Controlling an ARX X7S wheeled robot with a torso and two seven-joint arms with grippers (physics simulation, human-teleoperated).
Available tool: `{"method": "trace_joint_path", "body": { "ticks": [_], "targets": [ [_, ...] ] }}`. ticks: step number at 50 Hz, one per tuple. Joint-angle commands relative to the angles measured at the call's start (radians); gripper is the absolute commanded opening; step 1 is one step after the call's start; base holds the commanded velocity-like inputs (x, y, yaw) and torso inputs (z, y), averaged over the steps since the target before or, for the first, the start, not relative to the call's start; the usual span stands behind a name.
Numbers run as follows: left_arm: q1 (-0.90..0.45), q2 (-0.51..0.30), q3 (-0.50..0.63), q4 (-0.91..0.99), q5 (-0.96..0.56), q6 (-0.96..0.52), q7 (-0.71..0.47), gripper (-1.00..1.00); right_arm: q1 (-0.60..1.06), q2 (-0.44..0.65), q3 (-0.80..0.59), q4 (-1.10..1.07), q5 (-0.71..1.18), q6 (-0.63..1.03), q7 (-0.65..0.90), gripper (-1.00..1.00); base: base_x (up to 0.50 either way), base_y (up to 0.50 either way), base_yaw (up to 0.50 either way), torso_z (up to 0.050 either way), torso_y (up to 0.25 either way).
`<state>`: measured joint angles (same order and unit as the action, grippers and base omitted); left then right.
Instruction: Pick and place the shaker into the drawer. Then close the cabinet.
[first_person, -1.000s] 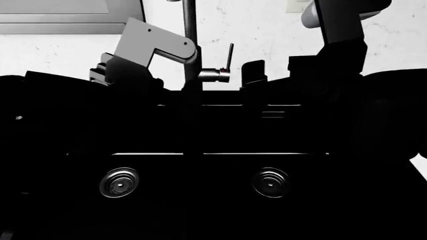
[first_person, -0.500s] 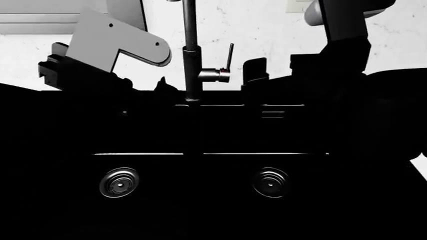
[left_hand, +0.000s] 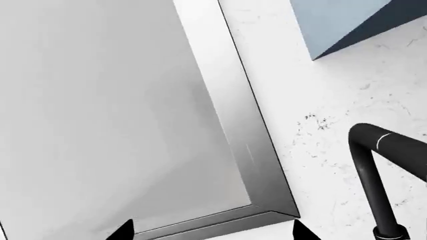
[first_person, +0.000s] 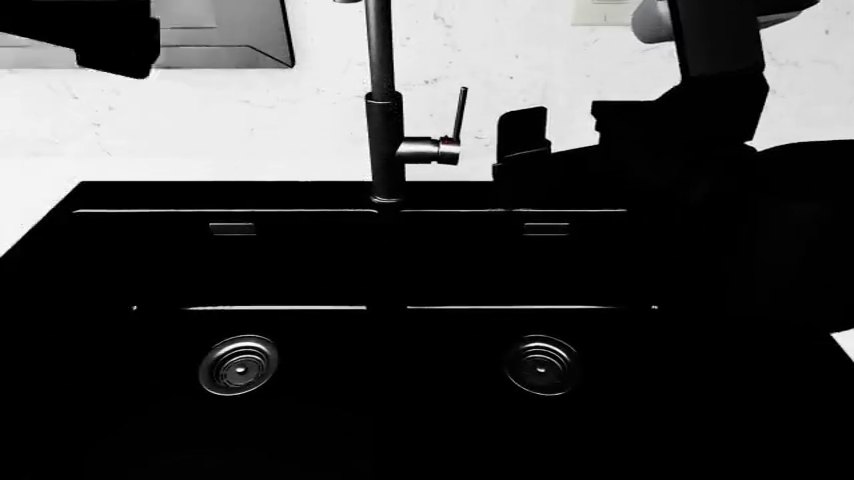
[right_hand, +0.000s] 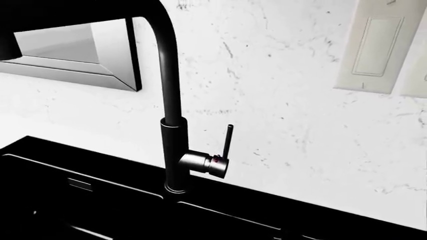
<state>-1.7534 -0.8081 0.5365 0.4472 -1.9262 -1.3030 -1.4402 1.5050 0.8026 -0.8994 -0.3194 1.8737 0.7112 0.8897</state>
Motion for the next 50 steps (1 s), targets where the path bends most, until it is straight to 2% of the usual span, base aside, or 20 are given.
{"method": "trace_joint_path", "body": {
  "ticks": [1,9,14,23,35,40,45,50],
  "targets": [
    [-0.228,-0.024,-0.033,-0.007,0.047,-0.026,-0.050,1.00,-0.001,0.025,0.016,-0.020,0.012,-0.006,-0.004,1.00,0.00,0.00,0.00,0.000,0.000],
    [-0.340,0.023,-0.096,-0.008,0.248,0.002,0.058,1.00,-0.003,0.032,0.020,-0.016,0.027,-0.009,-0.001,1.00,0.00,0.00,0.00,0.000,0.000],
    [-0.405,0.063,-0.084,-0.028,0.413,0.025,0.162,1.00,-0.005,0.036,0.021,-0.019,0.025,-0.009,-0.003,1.00,0.00,0.00,0.00,0.000,0.000],
    [-0.526,0.146,-0.017,-0.076,0.596,0.054,0.276,1.00,-0.010,0.049,0.028,-0.021,0.021,-0.012,-0.018,1.00,0.00,0.00,0.00,0.000,0.000],
    [-0.471,0.293,0.001,-0.328,0.849,0.373,0.504,1.00,-0.004,0.037,0.026,-0.042,0.042,-0.014,0.016,1.00,0.00,0.00,0.00,0.000,0.000],
    [-0.443,0.340,-0.007,-0.389,0.875,0.460,0.561,1.00,-0.007,0.037,0.025,-0.047,0.041,-0.015,0.019,1.00,0.00,0.00,0.00,0.000,0.000],
    [-0.399,0.407,-0.098,-0.461,0.790,0.546,0.614,1.00,-0.007,0.040,0.027,-0.051,0.049,-0.015,0.026,1.00,0.00,0.00,0.00,0.000,0.000],
    [-0.396,0.470,-0.107,-0.525,0.736,0.552,0.669,1.00,-0.005,0.051,0.033,-0.059,0.058,-0.016,0.030,1.00,0.00,0.00,0.00,0.000,0.000]
  ]
}}
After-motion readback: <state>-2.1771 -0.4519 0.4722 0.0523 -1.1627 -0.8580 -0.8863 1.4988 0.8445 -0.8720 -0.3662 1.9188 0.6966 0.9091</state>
